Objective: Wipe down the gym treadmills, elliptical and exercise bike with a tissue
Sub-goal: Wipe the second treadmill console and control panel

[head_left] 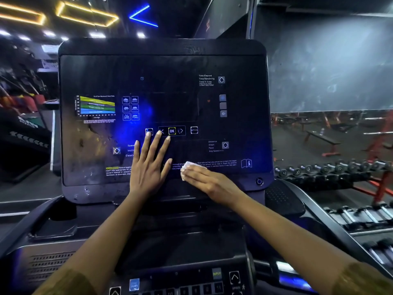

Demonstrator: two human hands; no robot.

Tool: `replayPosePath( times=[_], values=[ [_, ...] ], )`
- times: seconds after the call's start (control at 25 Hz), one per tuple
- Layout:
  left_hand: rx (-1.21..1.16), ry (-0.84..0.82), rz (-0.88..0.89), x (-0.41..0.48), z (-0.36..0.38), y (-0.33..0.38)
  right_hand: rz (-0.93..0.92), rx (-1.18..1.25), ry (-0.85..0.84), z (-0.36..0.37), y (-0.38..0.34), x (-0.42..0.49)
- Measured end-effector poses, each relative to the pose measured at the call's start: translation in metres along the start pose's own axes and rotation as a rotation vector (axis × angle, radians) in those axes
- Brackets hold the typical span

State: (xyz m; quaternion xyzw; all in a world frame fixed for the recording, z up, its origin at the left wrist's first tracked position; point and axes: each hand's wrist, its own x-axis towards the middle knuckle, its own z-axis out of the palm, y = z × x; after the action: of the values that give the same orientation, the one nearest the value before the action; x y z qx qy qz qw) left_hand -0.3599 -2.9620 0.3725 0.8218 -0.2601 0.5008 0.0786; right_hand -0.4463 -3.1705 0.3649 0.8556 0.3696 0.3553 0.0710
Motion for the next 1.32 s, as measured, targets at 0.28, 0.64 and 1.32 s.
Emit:
replayPosePath(
  times=[0.28, 0.64, 1.32],
  values=[
    [-0.001, -0.002, -0.007, 0.0, 0.0, 0.001, 0.175, -0.062, 0.108, -0.035, 0.041, -0.061],
    [0.001, -0.002, -0.006, 0.0, -0.001, 0.001, 0.521, 0.029, 0.323, -0.034, 0.063, 0.042],
    [-0.058, 0.023, -0.112, 0.044, -0.002, 0.001, 0.557, 0.009, 0.446, -0.049, 0.096, 0.081]
  ],
)
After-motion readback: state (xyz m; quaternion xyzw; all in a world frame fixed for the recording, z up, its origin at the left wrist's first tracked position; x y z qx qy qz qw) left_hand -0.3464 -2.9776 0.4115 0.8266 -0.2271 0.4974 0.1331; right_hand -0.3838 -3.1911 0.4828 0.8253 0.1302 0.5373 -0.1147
